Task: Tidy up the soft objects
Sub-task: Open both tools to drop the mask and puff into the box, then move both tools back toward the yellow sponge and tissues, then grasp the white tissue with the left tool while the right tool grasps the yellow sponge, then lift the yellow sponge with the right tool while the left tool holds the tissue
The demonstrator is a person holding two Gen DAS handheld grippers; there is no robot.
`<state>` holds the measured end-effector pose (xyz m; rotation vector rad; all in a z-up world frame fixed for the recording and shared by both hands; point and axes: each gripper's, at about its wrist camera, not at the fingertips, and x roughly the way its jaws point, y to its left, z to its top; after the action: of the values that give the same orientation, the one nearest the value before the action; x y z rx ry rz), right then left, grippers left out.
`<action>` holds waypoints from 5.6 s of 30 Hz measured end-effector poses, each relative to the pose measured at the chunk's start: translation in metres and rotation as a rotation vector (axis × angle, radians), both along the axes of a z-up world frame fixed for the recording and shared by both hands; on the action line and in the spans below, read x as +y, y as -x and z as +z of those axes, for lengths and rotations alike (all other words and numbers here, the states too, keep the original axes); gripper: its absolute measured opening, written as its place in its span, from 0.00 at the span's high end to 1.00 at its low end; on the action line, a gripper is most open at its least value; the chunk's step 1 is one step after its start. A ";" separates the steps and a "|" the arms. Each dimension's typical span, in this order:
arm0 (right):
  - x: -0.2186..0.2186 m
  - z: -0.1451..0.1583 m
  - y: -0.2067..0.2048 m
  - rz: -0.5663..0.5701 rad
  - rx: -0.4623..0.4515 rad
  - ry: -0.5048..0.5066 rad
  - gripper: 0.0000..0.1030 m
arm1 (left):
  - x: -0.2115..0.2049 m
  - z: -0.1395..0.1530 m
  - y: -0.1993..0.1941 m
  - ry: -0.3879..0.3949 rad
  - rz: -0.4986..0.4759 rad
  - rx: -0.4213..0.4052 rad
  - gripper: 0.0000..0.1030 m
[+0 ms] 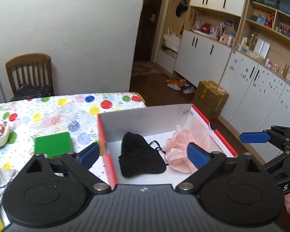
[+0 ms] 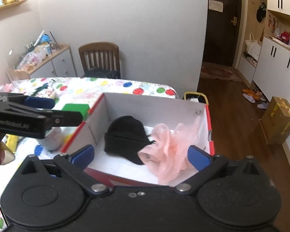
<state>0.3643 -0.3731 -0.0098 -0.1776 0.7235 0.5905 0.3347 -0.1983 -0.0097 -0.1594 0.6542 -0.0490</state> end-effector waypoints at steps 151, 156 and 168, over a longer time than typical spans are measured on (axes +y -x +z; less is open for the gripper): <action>0.376 -0.136 0.082 0.192 0.309 0.027 0.80 | 0.316 -0.091 0.134 0.023 0.088 0.062 0.99; 0.381 -0.138 0.083 0.186 0.325 0.040 0.65 | 0.311 -0.091 0.137 0.008 0.078 0.061 0.99; 0.398 -0.143 0.090 0.190 0.291 0.101 0.50 | 0.310 -0.097 0.138 0.027 0.070 0.068 0.99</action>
<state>0.2739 0.0245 -0.1530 -0.2590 1.0263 0.7711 0.1963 0.1115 -0.1069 -0.2107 0.7152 0.0154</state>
